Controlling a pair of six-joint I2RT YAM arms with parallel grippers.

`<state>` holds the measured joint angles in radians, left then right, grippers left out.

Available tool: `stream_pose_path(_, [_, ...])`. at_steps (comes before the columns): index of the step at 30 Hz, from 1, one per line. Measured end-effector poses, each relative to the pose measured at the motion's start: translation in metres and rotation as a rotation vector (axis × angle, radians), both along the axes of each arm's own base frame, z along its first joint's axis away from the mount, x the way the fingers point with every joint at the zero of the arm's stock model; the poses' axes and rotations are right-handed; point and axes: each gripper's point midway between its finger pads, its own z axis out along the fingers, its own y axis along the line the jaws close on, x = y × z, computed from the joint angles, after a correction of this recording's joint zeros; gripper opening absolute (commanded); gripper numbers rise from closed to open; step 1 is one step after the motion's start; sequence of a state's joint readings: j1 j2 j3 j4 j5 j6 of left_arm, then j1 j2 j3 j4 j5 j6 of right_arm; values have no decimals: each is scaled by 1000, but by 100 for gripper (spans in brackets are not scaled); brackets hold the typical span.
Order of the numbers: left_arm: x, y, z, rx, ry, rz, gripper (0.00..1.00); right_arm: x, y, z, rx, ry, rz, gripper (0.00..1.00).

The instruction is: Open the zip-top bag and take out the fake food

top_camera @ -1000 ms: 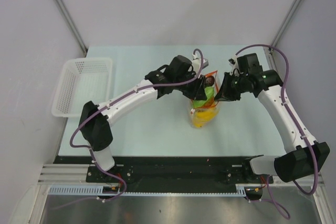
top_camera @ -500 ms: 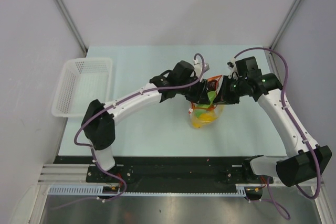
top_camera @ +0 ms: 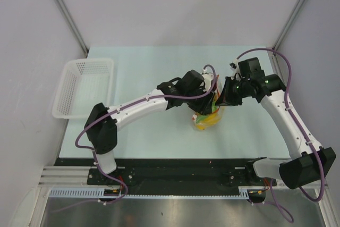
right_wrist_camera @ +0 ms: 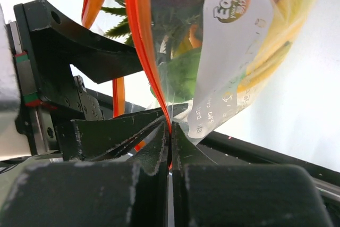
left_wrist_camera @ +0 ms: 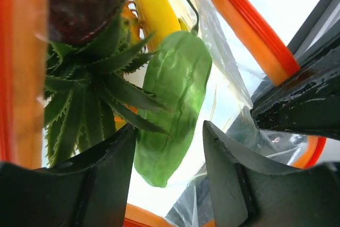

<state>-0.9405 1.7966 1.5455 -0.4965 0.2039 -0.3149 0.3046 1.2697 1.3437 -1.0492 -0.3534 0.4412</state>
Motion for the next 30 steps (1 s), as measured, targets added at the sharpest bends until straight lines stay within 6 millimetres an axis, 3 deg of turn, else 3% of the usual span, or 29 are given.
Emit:
stream_pose_path(8, [-1,6,-7,61,-23,-27,59,0,1,-3,6,12,-7,0])
stream_pose_path(10, [1,4,-9,72,-26,-36,52,0,1,-4,6,14,-9,0])
stream_pose_path(12, [2,4,-13,83,-28,-45,37,1,1,-4,6,15,-10,0])
stream_pose_path(17, [3,6,-13,105,-41,-60,16,3,2,-7,4,24,-11,0])
stream_pose_path(18, [4,7,-11,110,-49,-63,8,3,2,-7,3,24,-11,0])
stream_pose_path(20, [5,8,-6,116,-55,-61,0,3,1,-7,2,23,-11,0])
stream_pose_path(27, [13,-3,40,37,-88,-43,0,4,-2,-8,-17,15,-15,0])
stream_pose_path(30, [13,-3,50,12,-66,-22,0,4,-3,-9,-24,10,-16,0])
